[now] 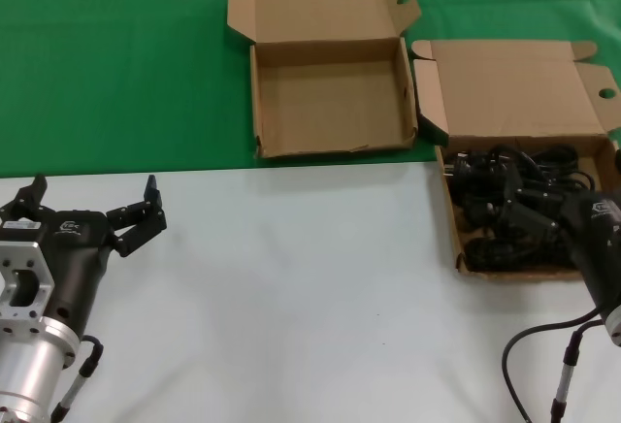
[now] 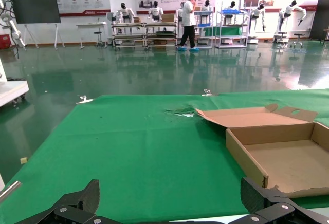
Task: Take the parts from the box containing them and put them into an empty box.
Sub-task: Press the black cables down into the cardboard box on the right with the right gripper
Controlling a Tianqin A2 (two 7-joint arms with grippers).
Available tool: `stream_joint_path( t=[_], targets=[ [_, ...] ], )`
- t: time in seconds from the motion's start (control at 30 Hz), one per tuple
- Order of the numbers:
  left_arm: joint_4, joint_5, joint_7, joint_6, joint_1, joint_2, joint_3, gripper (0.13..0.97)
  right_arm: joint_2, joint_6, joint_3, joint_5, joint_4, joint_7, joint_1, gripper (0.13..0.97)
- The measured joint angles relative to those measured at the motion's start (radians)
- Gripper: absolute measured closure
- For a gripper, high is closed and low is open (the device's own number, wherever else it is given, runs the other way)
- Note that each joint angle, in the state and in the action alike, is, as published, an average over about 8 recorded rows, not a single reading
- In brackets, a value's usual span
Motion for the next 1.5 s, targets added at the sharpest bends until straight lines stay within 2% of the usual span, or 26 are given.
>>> stream_joint_path(
  t=[1.5],
  targets=[
    [0.000,0.000,0.000,0.000,0.000,0.000,0.000,0.132,0.000,0.000,0.000,0.000,0.000,0.000,0.000,0.129]
  ],
)
